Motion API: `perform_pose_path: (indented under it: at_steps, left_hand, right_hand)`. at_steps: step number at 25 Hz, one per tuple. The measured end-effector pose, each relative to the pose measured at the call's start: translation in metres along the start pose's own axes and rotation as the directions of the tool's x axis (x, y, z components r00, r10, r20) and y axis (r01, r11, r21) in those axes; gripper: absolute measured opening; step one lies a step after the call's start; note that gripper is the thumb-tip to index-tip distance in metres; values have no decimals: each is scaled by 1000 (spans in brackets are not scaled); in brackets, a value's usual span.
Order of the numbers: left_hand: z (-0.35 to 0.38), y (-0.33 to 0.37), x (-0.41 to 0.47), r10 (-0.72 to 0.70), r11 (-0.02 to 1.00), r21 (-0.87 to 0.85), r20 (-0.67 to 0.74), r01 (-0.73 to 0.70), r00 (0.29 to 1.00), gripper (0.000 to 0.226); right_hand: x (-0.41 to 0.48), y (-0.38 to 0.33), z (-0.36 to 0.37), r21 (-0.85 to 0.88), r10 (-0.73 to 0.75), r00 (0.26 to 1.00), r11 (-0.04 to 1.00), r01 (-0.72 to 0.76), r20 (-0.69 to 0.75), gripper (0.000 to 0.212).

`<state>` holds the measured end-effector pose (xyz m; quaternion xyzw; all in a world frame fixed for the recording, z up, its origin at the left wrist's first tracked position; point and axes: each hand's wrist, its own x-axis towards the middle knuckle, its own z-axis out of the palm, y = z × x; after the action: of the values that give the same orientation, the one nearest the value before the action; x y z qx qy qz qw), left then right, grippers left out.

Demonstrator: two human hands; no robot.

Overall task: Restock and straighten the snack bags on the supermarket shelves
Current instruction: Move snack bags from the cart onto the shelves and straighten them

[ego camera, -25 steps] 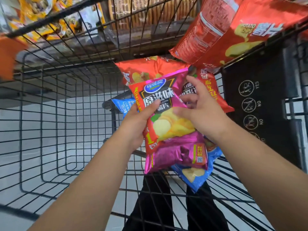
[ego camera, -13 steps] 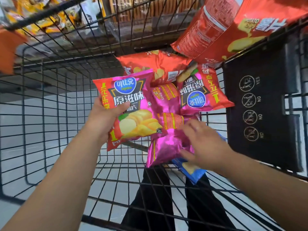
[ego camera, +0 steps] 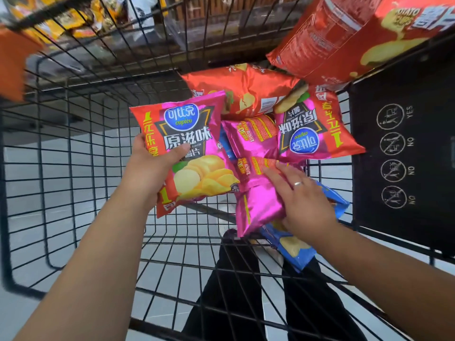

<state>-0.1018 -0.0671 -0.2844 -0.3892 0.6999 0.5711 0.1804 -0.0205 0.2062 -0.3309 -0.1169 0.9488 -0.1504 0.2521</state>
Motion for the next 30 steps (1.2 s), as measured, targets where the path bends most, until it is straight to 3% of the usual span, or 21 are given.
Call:
perform_pose_path:
  at_steps: [2, 3, 4, 6, 8, 10, 14, 18, 19, 23, 30]
  left_hand:
    - [-2, 10, -1, 18, 1000, 3, 13, -18, 1000, 54]
    - [-4, 17, -2, 29, 1000, 1, 23, -29, 999, 51]
    - [-6, 26, -2, 38, 999, 0, 29, -38, 999, 51]
    - [-13, 39, -3, 56, 998, 13, 49, -57, 997, 51]
    - [-15, 46, -5, 57, 998, 34, 77, -60, 995, 49]
    - [-10, 47, -8, 53, 993, 97, 105, -63, 993, 52]
    - [12, 37, -13, 62, 983, 162, 173, -91, 983, 54]
    - [18, 29, -13, 31, 980, 189, 180, -66, 983, 58]
    - [18, 29, -14, 22, 982, 181, 176, -54, 984, 58]
    - [12, 46, -33, 43, 992, 107, 189, -64, 981, 48]
    - [-11, 111, -97, 216, 958, 129, 254, -255, 943, 61]
  right_hand:
    - [2, 11, -15, 325, 22, 999, 946, -6, -44, 111]
    - [2, 14, -27, 505, 69, 998, 861, -55, -8, 104]
    - [4, 15, -41, 666, 129, 991, 736, -127, 46, 93]
    - [8, 16, -69, 898, 249, 951, 353, -263, 181, 64]
    - [11, 18, -88, 923, 273, 885, -38, -382, 378, 43]
    - [12, 15, -93, 873, 212, 850, -207, -442, 481, 34]
    - [16, 10, -84, 842, 187, 843, -323, -432, 504, 30]
    - [15, 17, -79, 839, 214, 834, -341, -424, 508, 23]
    - [13, 20, -79, 845, 218, 841, -346, -408, 496, 27]
    - [0, 28, -100, 872, 237, 866, -340, -351, 441, 90]
    - [-57, 14, -177, 933, 308, 888, -225, -282, 342, 106]
